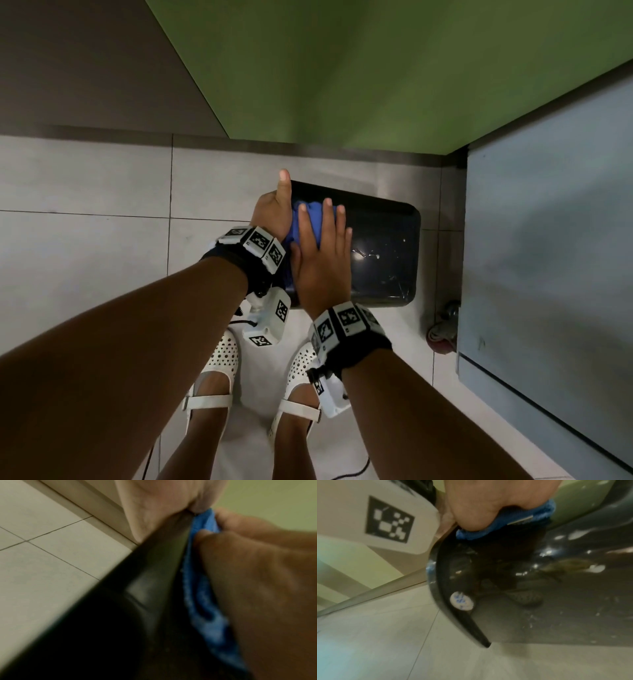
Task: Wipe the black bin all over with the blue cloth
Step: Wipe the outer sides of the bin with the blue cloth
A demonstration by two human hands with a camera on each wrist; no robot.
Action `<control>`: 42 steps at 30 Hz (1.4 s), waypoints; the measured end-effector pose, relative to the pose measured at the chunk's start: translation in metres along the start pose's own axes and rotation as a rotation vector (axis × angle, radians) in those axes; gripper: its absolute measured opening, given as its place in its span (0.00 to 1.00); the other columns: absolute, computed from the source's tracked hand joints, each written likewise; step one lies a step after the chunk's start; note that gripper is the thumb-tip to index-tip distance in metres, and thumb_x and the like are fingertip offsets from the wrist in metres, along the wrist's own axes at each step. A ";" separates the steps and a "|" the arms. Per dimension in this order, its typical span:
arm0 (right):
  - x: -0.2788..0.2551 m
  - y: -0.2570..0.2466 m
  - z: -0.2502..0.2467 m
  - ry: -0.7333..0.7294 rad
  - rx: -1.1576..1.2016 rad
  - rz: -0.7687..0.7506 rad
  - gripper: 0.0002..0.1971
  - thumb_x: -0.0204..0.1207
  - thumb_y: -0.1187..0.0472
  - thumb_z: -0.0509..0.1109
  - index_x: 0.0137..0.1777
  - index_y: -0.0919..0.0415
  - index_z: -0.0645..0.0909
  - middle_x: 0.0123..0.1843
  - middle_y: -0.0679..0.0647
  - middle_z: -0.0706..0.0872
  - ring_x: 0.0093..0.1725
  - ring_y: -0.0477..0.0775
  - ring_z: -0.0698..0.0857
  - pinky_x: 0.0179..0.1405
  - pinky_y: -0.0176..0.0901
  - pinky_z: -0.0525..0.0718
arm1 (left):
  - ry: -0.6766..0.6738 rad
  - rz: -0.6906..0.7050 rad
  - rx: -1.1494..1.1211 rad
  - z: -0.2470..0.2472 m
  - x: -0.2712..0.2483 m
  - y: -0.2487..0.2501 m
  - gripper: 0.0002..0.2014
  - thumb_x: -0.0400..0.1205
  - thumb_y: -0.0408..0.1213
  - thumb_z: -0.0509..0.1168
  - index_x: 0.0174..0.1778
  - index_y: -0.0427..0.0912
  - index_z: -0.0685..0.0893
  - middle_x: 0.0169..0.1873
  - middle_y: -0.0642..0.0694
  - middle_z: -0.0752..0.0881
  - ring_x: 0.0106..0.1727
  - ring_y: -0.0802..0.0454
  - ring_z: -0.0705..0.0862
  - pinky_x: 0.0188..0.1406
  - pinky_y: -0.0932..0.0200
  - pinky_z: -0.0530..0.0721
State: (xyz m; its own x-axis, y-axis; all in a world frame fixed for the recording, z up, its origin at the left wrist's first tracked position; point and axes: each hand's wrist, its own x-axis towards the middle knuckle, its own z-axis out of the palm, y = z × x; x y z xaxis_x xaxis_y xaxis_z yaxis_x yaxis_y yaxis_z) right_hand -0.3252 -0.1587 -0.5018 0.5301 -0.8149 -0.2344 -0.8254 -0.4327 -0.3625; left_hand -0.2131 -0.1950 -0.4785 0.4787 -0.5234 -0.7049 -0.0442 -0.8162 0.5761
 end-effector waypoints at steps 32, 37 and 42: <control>0.012 0.111 -0.042 -0.004 0.064 0.484 0.28 0.85 0.51 0.48 0.82 0.50 0.44 0.84 0.63 0.44 0.82 0.66 0.42 0.80 0.63 0.46 | 0.101 0.020 -0.016 0.006 -0.003 -0.002 0.31 0.86 0.56 0.41 0.24 0.38 0.66 0.23 0.45 0.69 0.25 0.55 0.68 0.22 0.67 0.67; -0.018 0.102 -0.023 0.078 0.081 0.613 0.27 0.85 0.52 0.49 0.82 0.54 0.48 0.83 0.66 0.48 0.81 0.70 0.46 0.79 0.64 0.50 | 0.104 -0.002 -0.055 0.007 -0.004 -0.004 0.31 0.86 0.57 0.42 0.23 0.39 0.65 0.23 0.45 0.69 0.25 0.54 0.68 0.24 0.67 0.67; -0.040 0.047 -0.002 0.115 0.039 0.353 0.27 0.81 0.55 0.56 0.79 0.52 0.54 0.81 0.67 0.56 0.78 0.70 0.48 0.73 0.70 0.52 | 0.139 0.010 -0.046 0.008 0.000 -0.002 0.32 0.86 0.56 0.43 0.21 0.38 0.64 0.22 0.45 0.68 0.26 0.50 0.69 0.32 0.58 0.66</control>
State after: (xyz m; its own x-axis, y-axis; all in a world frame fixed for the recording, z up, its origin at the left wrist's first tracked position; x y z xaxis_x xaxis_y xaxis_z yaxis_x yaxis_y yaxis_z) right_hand -0.3854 -0.1473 -0.5074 0.1868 -0.9503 -0.2492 -0.9445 -0.1040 -0.3117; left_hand -0.2202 -0.1948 -0.4829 0.5955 -0.4898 -0.6368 -0.0105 -0.7973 0.6034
